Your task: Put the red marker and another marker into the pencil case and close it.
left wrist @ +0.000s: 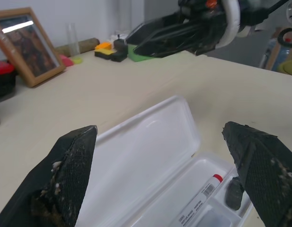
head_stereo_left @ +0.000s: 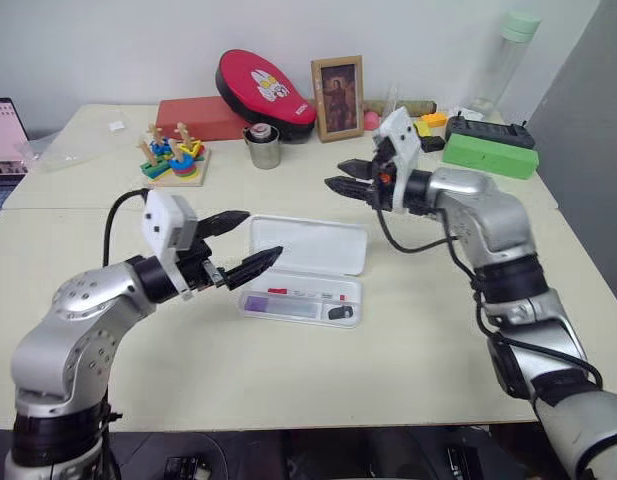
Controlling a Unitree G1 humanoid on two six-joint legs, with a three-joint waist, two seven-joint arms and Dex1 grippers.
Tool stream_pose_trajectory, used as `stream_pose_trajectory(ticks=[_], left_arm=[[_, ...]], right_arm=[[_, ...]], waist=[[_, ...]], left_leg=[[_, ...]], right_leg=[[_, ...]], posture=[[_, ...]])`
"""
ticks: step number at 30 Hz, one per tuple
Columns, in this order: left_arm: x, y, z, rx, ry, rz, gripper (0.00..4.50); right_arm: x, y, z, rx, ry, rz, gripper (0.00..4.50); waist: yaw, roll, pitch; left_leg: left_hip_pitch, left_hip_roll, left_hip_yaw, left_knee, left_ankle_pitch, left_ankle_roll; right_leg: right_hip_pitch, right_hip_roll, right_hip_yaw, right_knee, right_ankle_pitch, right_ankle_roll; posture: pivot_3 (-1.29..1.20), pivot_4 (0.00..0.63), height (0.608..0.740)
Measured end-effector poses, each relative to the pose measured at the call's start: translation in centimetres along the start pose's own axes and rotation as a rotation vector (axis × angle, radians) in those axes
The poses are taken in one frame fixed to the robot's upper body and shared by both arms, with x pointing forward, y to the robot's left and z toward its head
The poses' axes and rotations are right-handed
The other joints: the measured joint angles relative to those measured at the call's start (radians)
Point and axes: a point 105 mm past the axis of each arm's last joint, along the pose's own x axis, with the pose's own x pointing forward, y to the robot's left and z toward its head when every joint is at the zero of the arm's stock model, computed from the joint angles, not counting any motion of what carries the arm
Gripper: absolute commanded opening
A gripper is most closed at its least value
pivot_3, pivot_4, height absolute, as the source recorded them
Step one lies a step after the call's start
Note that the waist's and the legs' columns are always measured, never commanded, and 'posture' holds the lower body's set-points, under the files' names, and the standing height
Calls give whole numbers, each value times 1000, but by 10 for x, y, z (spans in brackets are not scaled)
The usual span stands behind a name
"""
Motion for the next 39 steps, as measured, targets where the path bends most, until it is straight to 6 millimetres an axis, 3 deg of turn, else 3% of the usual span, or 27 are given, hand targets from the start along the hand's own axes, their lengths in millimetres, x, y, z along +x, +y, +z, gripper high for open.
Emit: stream_pose_trajectory(ticks=[5,9,15,18,22,25,31,35,39], left_arm=[[-6,3,8,-1,-35,57,4500],[-9,2,16,-9,-66,65,4500],[-16,-10,18,-55,-54,1,4500],[-24,-14,14,-63,-1,-28,4500],[-37,-26,-3,-73,126,-99,4500],[-47,-33,-18,-78,227,-141,4500],[-53,-33,-25,-63,272,-154,4500],[-51,-32,-22,-49,263,-154,4500],[-50,-30,-22,-43,263,-150,4500]], right_arm=[[20,-3,-17,-36,111,-20,33],[25,10,-33,-67,185,77,33],[10,39,-39,-162,222,291,33],[0,56,-49,-193,235,391,33],[-15,82,-46,-252,188,537,33],[-21,94,-46,-309,183,581,33],[-16,119,-88,-453,303,618,33],[-14,126,-90,-540,311,609,33],[-13,126,-90,-499,287,587,33]], waist=[[-1,0,0],[-1,0,0],[-2,0,0],[-3,1,0],[-9,1,1],[-9,1,1],[-9,1,1],[-8,0,0],[-11,0,0]], left_leg=[[0,0,0,-1,0,0],[0,0,0,-1,0,0],[0,0,0,-1,0,0],[0,0,0,-1,0,0],[0,0,0,-1,0,0],[0,1,0,-1,0,0],[0,1,1,-1,0,0],[2,1,1,-1,0,0],[3,1,2,-2,0,0]], right_leg=[[-1,0,0,0,0,0],[-1,0,0,0,0,0],[-1,0,-1,1,0,0],[-1,0,-1,0,-1,0],[-1,0,0,0,-1,0],[-1,0,0,0,-2,0],[-1,0,0,0,-4,2],[-1,0,0,0,-4,2],[0,0,1,1,-4,2]], posture=[[0,150,740],[0,150,740],[0,150,740],[0,150,740],[0,150,740],[0,150,740],[0,150,740],[0,150,740],[0,150,740]])
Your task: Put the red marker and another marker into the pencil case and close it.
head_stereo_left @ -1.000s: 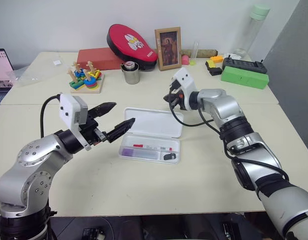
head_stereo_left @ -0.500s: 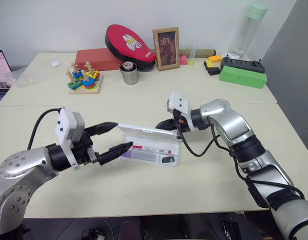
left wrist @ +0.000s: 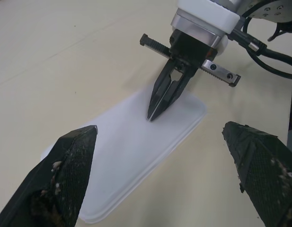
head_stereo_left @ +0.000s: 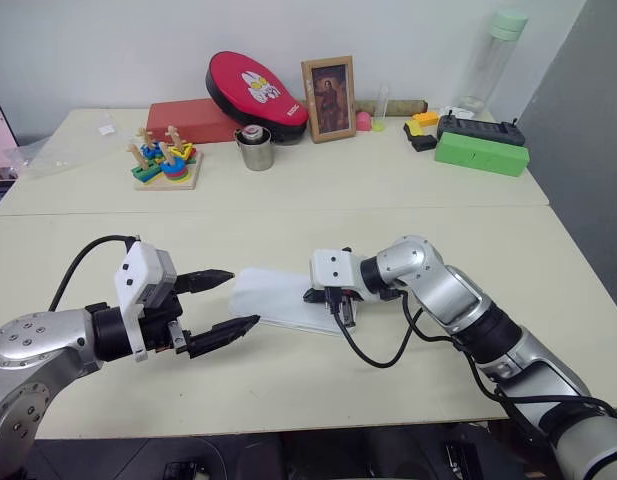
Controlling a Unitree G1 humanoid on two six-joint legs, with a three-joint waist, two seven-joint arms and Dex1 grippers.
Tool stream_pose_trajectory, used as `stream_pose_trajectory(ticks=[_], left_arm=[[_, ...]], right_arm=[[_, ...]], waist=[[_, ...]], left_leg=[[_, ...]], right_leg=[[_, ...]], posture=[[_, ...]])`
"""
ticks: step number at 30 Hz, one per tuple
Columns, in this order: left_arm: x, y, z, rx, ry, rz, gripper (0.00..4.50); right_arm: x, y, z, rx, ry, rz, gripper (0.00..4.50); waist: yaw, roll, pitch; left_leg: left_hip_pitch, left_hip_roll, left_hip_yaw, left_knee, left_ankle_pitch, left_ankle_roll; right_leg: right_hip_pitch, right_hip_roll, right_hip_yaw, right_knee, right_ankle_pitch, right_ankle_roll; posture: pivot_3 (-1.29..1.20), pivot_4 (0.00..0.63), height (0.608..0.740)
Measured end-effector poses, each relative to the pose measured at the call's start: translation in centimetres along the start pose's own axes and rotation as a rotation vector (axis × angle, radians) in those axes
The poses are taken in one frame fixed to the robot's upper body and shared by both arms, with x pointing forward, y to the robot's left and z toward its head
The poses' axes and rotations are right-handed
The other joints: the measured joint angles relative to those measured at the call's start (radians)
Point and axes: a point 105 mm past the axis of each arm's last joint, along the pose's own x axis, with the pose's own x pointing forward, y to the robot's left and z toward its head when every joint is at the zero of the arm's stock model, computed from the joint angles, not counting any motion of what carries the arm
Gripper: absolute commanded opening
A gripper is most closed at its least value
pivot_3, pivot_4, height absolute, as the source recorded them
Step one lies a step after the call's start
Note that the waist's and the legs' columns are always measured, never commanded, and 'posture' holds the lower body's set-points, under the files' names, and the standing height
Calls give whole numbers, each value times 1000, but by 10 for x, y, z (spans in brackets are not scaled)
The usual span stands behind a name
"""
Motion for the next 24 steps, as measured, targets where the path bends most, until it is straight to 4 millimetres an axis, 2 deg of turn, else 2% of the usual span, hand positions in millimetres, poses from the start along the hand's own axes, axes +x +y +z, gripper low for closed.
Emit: stream_pose_trajectory(ticks=[2,4,8,12,15,18,21,24], left_arm=[[-1,4,-1,-9,0,17,4500],[0,12,0,2,-11,47,4500],[-1,46,6,0,-59,205,4500],[-6,77,2,-30,-96,343,4500],[-12,101,-9,-43,-83,452,4500],[-24,119,-26,-64,-45,541,4500],[-35,133,-38,-75,-8,593,4500],[-45,140,-39,-49,22,613,4500]], right_arm=[[-2,0,1,69,-54,-5,33],[-8,-5,7,122,-140,-23,390],[-44,-28,7,230,-242,-132,1254],[-80,-44,-9,345,-273,-230,2272],[-100,-49,-26,425,-278,-299,2968],[-120,-47,-51,496,-244,-374,3579],[-132,-44,-71,550,-204,-434,4449],[-137,-45,-76,565,-195,-469,4487]], waist=[[0,0,0],[1,0,0],[12,0,0],[21,0,0],[22,0,0],[25,0,0],[23,0,0],[22,0,0]], left_leg=[[0,0,0,0,0,0],[-1,0,0,0,0,0],[-1,-1,0,1,0,0],[-1,0,0,0,0,0],[-1,0,0,-1,0,0],[-2,0,0,-1,0,0],[-3,0,0,-1,0,0],[-3,0,0,-1,0,0]], right_leg=[[0,0,0,0,0,0],[0,0,0,0,0,0],[0,0,0,-1,1,0],[-1,0,0,-1,1,-1],[-1,0,0,-2,1,-1],[-1,0,0,-3,2,-3],[-1,0,0,-3,2,-2],[-1,0,0,-3,2,-2]], posture=[[0,150,740],[0,150,740],[0,150,740],[0,150,740],[0,150,740],[0,150,740],[0,150,740],[0,150,740]])
